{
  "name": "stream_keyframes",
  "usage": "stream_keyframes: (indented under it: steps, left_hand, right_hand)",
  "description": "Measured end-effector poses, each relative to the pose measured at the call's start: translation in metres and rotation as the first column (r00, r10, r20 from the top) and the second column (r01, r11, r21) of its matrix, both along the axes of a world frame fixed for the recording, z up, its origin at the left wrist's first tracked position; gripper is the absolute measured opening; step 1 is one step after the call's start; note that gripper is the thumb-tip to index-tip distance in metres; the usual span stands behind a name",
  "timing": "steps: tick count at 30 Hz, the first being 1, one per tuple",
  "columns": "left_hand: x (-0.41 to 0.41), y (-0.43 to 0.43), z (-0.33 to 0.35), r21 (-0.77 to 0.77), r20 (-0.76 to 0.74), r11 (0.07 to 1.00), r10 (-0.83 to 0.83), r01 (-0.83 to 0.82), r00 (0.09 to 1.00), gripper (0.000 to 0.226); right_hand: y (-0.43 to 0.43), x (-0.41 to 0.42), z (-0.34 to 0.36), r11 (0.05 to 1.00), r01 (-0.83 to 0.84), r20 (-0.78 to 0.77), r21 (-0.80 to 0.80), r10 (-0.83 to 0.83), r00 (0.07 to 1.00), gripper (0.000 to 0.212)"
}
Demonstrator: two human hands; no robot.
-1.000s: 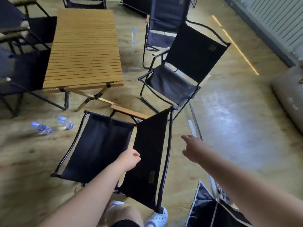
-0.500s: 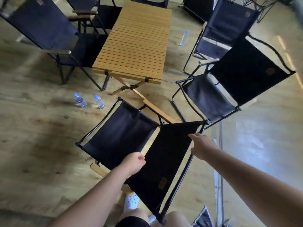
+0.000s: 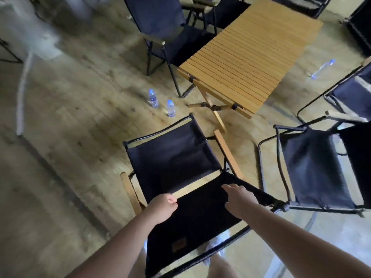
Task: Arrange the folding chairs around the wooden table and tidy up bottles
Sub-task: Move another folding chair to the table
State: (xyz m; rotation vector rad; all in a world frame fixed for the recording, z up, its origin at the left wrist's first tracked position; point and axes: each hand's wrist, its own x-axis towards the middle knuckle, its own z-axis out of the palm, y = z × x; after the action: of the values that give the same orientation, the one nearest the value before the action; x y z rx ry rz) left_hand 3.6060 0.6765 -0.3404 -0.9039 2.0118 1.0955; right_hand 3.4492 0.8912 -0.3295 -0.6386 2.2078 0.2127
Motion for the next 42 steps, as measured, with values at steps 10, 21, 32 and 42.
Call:
stream_keyframes:
  steps: [10,21,32,42]
  left_hand:
    - [0.043,0.106,0.0,0.123,0.119,0.963,0.226,-0.24,0.967,0.082]
    - [0.07,0.132,-0.005,0.026,0.101,0.989,0.144,-0.147,0.984,0.116]
    - [0.072,0.13,-0.015,-0.078,0.034,0.997,-0.023,0.026,0.999,0.081]
    - [0.056,0.11,-0.021,-0.148,-0.015,0.982,-0.123,0.119,0.992,0.026]
  right_hand:
    - [0.053,-0.004,-0.019,0.959,-0.284,0.141,-0.015,0.284,0.949,0.059]
    - [0.067,-0.014,-0.01,0.912,-0.409,0.271,-0.04,0.404,0.874,0.096]
    - [0.068,-0.011,-0.026,0.836,-0.548,0.238,-0.015,0.536,0.81,0.094]
    - [0.068,-0.01,-0.037,0.867,-0.498,0.222,0.004,0.485,0.846,0.063]
